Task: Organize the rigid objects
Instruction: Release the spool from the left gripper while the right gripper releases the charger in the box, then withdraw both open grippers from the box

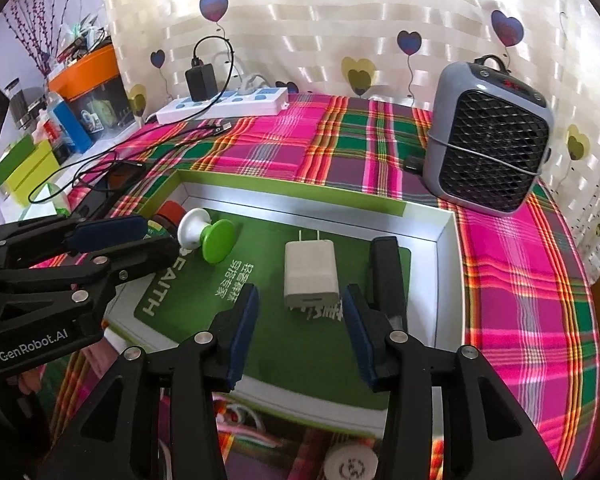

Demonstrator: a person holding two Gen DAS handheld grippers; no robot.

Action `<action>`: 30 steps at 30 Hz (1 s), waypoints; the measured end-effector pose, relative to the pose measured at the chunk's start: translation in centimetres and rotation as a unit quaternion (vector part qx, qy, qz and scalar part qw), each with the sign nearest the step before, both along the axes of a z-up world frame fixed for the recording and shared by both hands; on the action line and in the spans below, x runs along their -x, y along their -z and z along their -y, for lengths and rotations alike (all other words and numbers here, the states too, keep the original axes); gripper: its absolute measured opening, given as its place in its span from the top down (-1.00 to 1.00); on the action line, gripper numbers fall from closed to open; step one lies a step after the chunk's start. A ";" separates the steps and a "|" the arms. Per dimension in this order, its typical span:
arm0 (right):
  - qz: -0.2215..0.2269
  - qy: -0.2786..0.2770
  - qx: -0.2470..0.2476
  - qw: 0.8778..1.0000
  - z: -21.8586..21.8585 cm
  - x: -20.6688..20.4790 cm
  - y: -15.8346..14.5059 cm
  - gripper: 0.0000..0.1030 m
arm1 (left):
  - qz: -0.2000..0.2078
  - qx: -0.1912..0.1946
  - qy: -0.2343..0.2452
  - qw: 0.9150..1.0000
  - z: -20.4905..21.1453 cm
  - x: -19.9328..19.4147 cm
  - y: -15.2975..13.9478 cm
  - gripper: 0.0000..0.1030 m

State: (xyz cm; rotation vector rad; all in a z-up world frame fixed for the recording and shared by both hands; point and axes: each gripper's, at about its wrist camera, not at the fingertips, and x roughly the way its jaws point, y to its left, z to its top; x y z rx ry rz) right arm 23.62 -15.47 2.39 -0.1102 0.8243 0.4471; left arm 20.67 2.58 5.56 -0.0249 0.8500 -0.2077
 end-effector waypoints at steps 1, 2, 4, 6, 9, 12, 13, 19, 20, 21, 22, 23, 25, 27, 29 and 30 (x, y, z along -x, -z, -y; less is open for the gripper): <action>0.002 0.001 -0.002 1.000 0.1 0.3 -0.1 0.13 | 0.001 0.000 -0.001 1.000 0.0 0.2 -0.1 0.26; 0.003 0.002 -0.002 1.000 0.2 0.5 -0.2 0.13 | 0.003 0.000 -0.001 1.000 0.0 0.6 -0.2 0.26; 0.006 0.003 -0.003 1.000 0.4 1.0 -0.5 0.13 | 0.004 0.000 -0.001 1.000 -0.1 1.1 -0.4 0.26; 0.008 0.005 -0.002 1.000 0.4 1.4 -0.6 0.13 | 0.007 0.000 0.000 1.000 -0.1 1.6 -0.5 0.26; 0.012 0.008 -0.007 1.000 0.6 2.1 -0.9 0.13 | 0.009 0.000 -0.001 1.000 -0.1 2.5 -0.7 0.26; 0.014 0.010 -0.009 1.000 0.7 2.7 -1.0 0.13 | 0.011 -0.002 -0.002 1.000 -0.1 3.2 -0.9 0.26; 0.016 0.009 -0.009 1.000 0.7 3.0 -1.0 0.13 | 0.013 -0.002 -0.002 1.000 -0.1 3.4 -1.0 0.26; 0.021 0.013 -0.013 1.000 1.1 4.1 -1.3 0.13 | 0.017 0.000 -0.004 1.000 -0.1 4.9 -1.2 0.26; 0.022 0.013 -0.013 1.000 1.2 4.3 -1.4 0.13 | 0.018 0.001 -0.004 1.000 -0.2 5.1 -1.2 0.26; 0.024 0.014 -0.013 1.000 1.3 4.6 -1.5 0.13 | 0.018 0.002 -0.004 1.000 -0.3 5.4 -1.1 0.26; 0.026 0.014 -0.014 0.999 1.3 4.8 -1.5 0.13 | 0.017 0.003 -0.006 1.000 -0.4 5.6 -1.1 0.26; 0.028 0.014 -0.014 0.999 1.5 5.1 -1.5 0.13 | 0.018 0.004 -0.007 1.000 -0.6 5.9 -1.0 0.26; 0.030 0.016 -0.015 0.999 1.8 5.5 -1.5 0.13 | 0.017 0.007 -0.014 1.000 -1.0 6.3 -0.9 0.26; 0.030 0.019 -0.016 0.999 2.2 5.9 -1.5 0.13 | 0.017 0.009 -0.022 1.000 -1.4 6.8 -0.6 0.26; 0.031 0.023 -0.018 0.999 2.5 6.2 -1.4 0.13 | 0.013 0.017 -0.027 0.999 -1.9 7.2 -0.4 0.26; 0.031 0.024 -0.020 0.999 2.7 6.4 -1.4 0.13 | 0.012 0.019 -0.029 0.999 -2.0 7.4 -0.3 0.26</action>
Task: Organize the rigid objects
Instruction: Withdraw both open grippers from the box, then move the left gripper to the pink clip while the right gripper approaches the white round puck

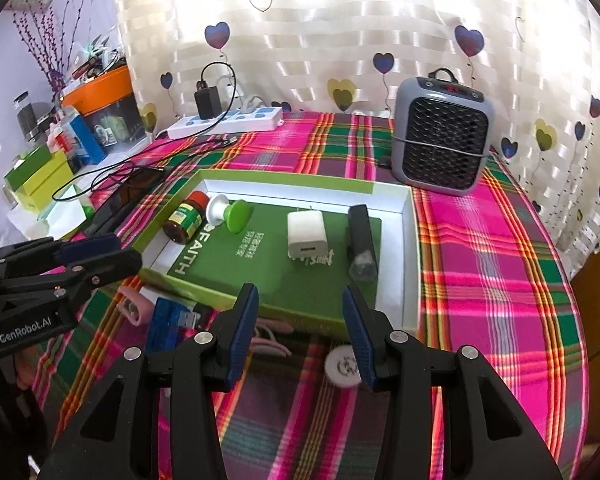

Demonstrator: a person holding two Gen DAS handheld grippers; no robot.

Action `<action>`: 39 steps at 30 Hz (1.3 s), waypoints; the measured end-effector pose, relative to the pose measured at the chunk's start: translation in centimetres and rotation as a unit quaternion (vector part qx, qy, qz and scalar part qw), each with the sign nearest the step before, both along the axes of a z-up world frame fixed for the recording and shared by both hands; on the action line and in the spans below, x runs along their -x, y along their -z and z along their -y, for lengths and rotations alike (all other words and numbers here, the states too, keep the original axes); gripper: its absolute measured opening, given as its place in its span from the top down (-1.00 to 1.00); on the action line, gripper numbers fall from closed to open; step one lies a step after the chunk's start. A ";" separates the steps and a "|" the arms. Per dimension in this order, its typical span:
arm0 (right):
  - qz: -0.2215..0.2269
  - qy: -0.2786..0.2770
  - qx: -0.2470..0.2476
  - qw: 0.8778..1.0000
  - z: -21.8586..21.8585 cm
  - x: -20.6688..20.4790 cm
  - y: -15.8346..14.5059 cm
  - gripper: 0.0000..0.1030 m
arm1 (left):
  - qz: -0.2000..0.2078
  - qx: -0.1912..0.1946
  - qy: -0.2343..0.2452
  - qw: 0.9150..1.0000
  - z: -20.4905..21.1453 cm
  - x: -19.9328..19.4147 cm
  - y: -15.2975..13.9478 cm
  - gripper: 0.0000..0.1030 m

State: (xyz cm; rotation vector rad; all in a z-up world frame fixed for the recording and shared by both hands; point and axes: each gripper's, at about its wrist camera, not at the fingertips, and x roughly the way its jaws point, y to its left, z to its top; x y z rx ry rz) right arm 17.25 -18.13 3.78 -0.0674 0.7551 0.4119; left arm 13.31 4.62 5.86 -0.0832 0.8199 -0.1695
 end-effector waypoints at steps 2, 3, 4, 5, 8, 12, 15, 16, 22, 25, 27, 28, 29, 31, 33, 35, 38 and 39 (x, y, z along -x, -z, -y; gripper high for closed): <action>0.001 0.002 -0.002 1.000 0.3 0.4 0.1 0.13 | 0.002 0.003 -0.004 1.000 -0.4 0.4 0.1 0.26; 0.001 0.002 -0.001 1.000 0.4 0.5 0.1 0.13 | 0.003 0.008 -0.006 1.000 -0.8 0.8 0.1 0.26; 0.001 0.005 0.000 1.000 0.5 0.7 0.2 0.13 | 0.004 0.011 -0.009 1.000 -1.1 1.0 0.1 0.26; 0.002 0.006 -0.001 1.000 0.7 0.9 0.2 0.13 | 0.005 0.016 -0.013 1.000 -1.6 1.2 0.1 0.26; 0.004 0.010 -0.001 1.000 1.2 1.5 0.4 0.13 | 0.005 0.030 -0.022 0.999 -2.9 1.8 0.2 0.26; 0.001 0.015 0.004 1.000 1.9 2.1 1.0 0.13 | -0.008 0.033 -0.036 0.999 -4.4 2.1 0.8 0.26; -0.009 0.020 0.000 1.000 2.5 2.3 1.5 0.13 | -0.014 0.039 -0.040 0.998 -5.2 2.3 1.4 0.26; -0.011 0.021 -0.001 1.000 2.7 2.3 1.6 0.13 | -0.017 0.042 -0.040 0.998 -5.4 2.4 1.7 0.26; -0.020 0.024 0.009 0.999 3.1 2.4 2.4 0.13 | -0.032 0.054 -0.035 0.997 -6.0 2.3 3.1 0.26; -0.026 0.019 0.007 0.999 3.0 2.4 2.6 0.13 | -0.043 0.062 -0.030 0.997 -5.9 1.9 3.8 0.26; -0.031 0.018 0.007 0.999 3.1 2.3 2.8 0.13 | -0.047 0.066 -0.026 0.996 -5.8 1.7 4.1 0.26; -0.034 0.019 0.008 0.999 3.1 2.3 3.0 0.13 | -0.049 0.070 -0.023 0.996 -5.7 1.7 4.2 0.26; -0.036 0.020 0.009 0.999 3.1 2.2 3.1 0.13 | -0.051 0.074 -0.020 0.996 -5.6 1.6 4.3 0.26; -0.040 0.020 0.012 0.999 3.1 2.0 3.3 0.13 | -0.055 0.081 -0.007 0.995 -5.2 1.6 4.5 0.26; -0.042 0.020 0.015 0.999 2.9 1.7 3.3 0.13 | -0.055 0.077 0.005 0.995 -4.7 1.6 4.6 0.26; -0.043 0.022 0.019 0.999 2.7 1.5 3.4 0.13 | -0.054 0.074 0.019 0.996 -4.1 1.6 4.6 0.26; -0.048 0.022 0.022 0.998 2.4 1.1 3.6 0.13 | -0.058 0.073 0.030 0.995 -3.7 1.6 4.8 0.26; -0.049 0.023 0.024 0.998 2.3 1.0 3.7 0.13 | -0.059 0.073 0.033 0.995 -3.5 1.7 4.8 0.26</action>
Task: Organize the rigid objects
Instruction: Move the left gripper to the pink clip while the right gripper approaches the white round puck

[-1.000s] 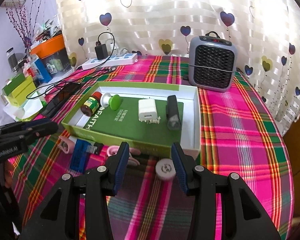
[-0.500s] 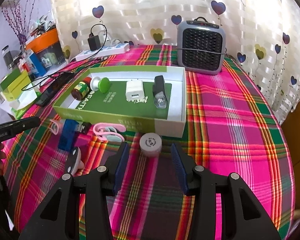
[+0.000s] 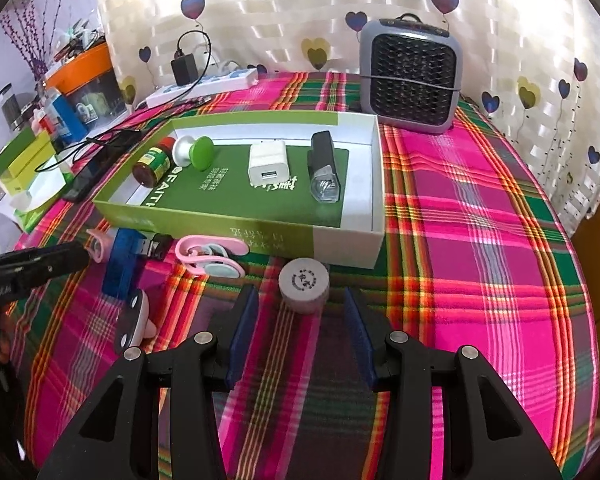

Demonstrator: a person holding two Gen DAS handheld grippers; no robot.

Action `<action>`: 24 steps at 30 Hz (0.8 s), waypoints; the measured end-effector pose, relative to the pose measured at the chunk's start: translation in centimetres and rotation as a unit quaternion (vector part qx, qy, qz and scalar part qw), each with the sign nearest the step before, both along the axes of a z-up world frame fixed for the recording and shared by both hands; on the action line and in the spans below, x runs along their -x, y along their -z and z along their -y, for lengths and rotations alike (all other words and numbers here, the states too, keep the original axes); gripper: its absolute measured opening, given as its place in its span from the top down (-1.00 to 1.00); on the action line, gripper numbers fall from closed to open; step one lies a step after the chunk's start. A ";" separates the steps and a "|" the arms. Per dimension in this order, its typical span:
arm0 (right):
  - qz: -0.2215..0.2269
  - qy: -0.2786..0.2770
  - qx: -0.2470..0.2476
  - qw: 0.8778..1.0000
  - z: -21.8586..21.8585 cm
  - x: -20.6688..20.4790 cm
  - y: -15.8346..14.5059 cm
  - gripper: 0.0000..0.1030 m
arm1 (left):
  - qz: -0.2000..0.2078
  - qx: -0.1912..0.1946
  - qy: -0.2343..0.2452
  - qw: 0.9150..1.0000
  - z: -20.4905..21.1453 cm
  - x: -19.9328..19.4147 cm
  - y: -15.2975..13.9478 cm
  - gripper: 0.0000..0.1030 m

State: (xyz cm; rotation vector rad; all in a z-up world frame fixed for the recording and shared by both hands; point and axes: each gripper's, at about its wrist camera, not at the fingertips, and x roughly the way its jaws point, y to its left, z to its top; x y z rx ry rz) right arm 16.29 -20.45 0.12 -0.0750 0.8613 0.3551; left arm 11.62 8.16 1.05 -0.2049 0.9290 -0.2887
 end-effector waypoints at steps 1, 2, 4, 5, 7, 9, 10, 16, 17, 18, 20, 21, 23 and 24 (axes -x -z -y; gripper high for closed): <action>-0.002 0.001 0.003 1.000 -0.1 -0.2 0.1 0.13 | 0.000 0.000 0.002 1.000 0.1 0.0 0.0 0.26; -0.004 0.003 0.004 1.000 -0.1 -0.3 0.2 0.13 | 0.001 0.000 0.004 1.000 0.1 0.1 0.0 0.26; -0.007 0.003 0.007 1.000 -0.1 -0.5 0.4 0.13 | 0.001 0.001 0.012 1.000 0.4 0.4 -0.1 0.26; -0.008 0.004 0.009 1.000 -0.2 -0.5 0.4 0.13 | 0.002 -0.001 0.016 1.000 0.6 0.5 0.0 0.26; -0.009 0.003 0.011 1.000 -0.2 -0.6 0.5 0.13 | 0.006 -0.010 0.024 1.000 0.9 0.7 -0.1 0.26; -0.009 0.002 0.011 1.000 -0.3 -0.6 0.5 0.13 | 0.009 -0.015 0.021 1.000 1.0 0.5 -0.2 0.26; -0.008 0.000 0.011 1.000 -0.4 -0.6 0.5 0.13 | 0.012 -0.020 0.018 1.000 0.9 0.4 -0.4 0.26; -0.008 -0.005 0.015 1.000 -0.6 -0.7 0.5 0.13 | 0.021 -0.033 0.010 0.999 0.3 0.0 -0.8 0.26; -0.008 -0.006 0.015 1.000 -0.6 -0.7 0.5 0.13 | 0.021 -0.032 0.009 0.999 0.3 -0.1 -0.8 0.26; -0.008 -0.006 0.015 1.000 -0.6 -0.7 0.6 0.13 | 0.022 -0.030 0.009 0.999 0.2 -0.2 -0.9 0.26; -0.007 -0.006 0.015 1.000 -0.7 -0.6 0.6 0.13 | 0.025 -0.028 0.011 0.999 0.2 -0.4 -1.0 0.26; -0.007 -0.006 0.016 1.000 -0.7 -0.6 0.6 0.13 | 0.028 -0.026 0.011 0.999 0.1 -0.6 -1.0 0.26; -0.007 -0.007 0.016 1.000 -0.8 -0.7 0.6 0.12 | 0.026 -0.023 0.009 0.999 0.0 -1.1 -1.1 0.26; -0.007 -0.007 0.016 1.000 -0.8 -0.7 0.6 0.13 | 0.026 -0.021 0.009 0.999 -0.1 -1.3 -1.1 0.26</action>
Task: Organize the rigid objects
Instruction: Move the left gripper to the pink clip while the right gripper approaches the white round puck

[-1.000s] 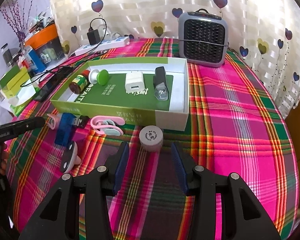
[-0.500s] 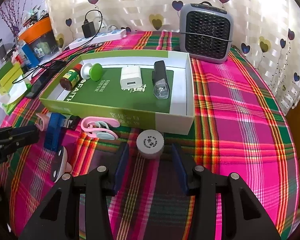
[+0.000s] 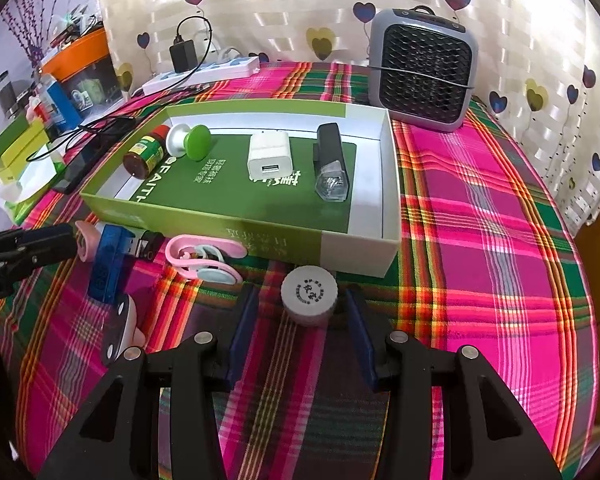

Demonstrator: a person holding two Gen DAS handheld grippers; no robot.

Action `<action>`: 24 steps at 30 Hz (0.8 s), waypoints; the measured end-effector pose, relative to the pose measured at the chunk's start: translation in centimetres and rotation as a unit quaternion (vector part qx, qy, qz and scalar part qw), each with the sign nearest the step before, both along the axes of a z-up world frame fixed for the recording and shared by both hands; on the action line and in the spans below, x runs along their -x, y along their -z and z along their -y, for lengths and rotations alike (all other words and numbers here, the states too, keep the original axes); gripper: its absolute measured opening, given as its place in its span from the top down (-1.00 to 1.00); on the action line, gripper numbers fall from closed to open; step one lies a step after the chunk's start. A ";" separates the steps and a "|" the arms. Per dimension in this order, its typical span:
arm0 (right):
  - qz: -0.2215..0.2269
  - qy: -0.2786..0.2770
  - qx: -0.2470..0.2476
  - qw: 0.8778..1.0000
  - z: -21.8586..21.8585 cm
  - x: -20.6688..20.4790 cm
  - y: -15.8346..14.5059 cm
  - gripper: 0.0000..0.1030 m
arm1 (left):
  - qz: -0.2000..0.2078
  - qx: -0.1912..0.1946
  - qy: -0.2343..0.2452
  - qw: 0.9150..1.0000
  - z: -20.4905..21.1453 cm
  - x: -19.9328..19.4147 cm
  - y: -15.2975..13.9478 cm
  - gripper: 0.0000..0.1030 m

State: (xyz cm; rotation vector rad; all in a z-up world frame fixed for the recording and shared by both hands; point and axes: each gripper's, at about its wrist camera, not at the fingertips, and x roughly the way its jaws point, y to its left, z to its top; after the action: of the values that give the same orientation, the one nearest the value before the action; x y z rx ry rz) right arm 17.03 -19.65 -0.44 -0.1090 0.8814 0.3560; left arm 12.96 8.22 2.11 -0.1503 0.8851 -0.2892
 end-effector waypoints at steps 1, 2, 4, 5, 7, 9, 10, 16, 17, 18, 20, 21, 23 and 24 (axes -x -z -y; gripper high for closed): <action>0.000 0.000 0.000 1.000 -0.1 -0.1 0.0 0.13 | -0.003 0.006 0.002 1.000 0.0 -0.3 0.1 0.26; 0.000 0.000 0.000 1.000 -0.1 -0.1 0.0 0.13 | -0.011 0.014 0.006 1.000 -0.1 -0.5 0.3 0.26; 0.000 0.000 0.000 1.000 -0.1 -0.1 0.0 0.13 | -0.026 0.027 0.013 0.999 -0.1 -0.6 0.8 0.26; 0.000 0.001 0.000 1.000 -0.1 -0.2 -0.1 0.13 | -0.027 0.025 0.014 0.999 0.1 -0.4 0.9 0.26; 0.000 0.001 -0.001 1.000 -0.2 -0.2 -0.1 0.13 | -0.025 0.026 0.023 0.999 0.3 0.0 0.8 0.26; 0.001 0.000 0.000 1.000 -0.2 -0.3 -0.1 0.13 | -0.024 0.031 0.028 0.999 0.5 0.3 0.7 0.26; 0.001 0.001 0.000 1.000 -0.2 -0.3 -0.1 0.13 | -0.024 0.034 0.031 0.999 0.6 0.5 0.6 0.26; 0.001 0.000 0.000 1.000 -0.2 -0.3 -0.1 0.12 | -0.032 0.037 0.054 0.997 1.9 2.1 0.9 0.26; 0.001 0.000 0.000 1.000 -0.2 -0.3 0.0 0.12 | -0.033 0.036 0.058 0.997 2.2 2.3 0.9 0.26; 0.001 0.000 0.001 1.000 -0.2 -0.3 0.0 0.12 | -0.034 0.036 0.063 0.997 2.5 2.6 0.9 0.26; 0.001 0.000 0.001 1.000 -0.2 -0.3 0.0 0.12 | -0.036 0.033 0.076 0.996 3.0 3.0 0.9 0.26; 0.002 0.000 0.002 1.000 -0.3 -0.3 0.0 0.12 | -0.033 0.028 0.081 0.996 3.2 3.2 0.7 0.26; 0.002 0.000 0.003 1.000 -0.2 -0.3 -0.1 0.12 | -0.020 0.017 0.084 0.996 3.3 3.7 0.2 0.26; 0.003 -0.001 0.004 1.000 -0.3 -0.3 -0.1 0.12 | -0.009 0.006 0.080 0.997 3.3 3.8 -0.2 0.26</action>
State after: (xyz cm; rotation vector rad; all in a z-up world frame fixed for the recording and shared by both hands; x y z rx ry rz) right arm 17.34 -19.39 -0.38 -0.1179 0.8769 0.3533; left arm 9.14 4.95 2.30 -0.0938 0.9155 -0.4427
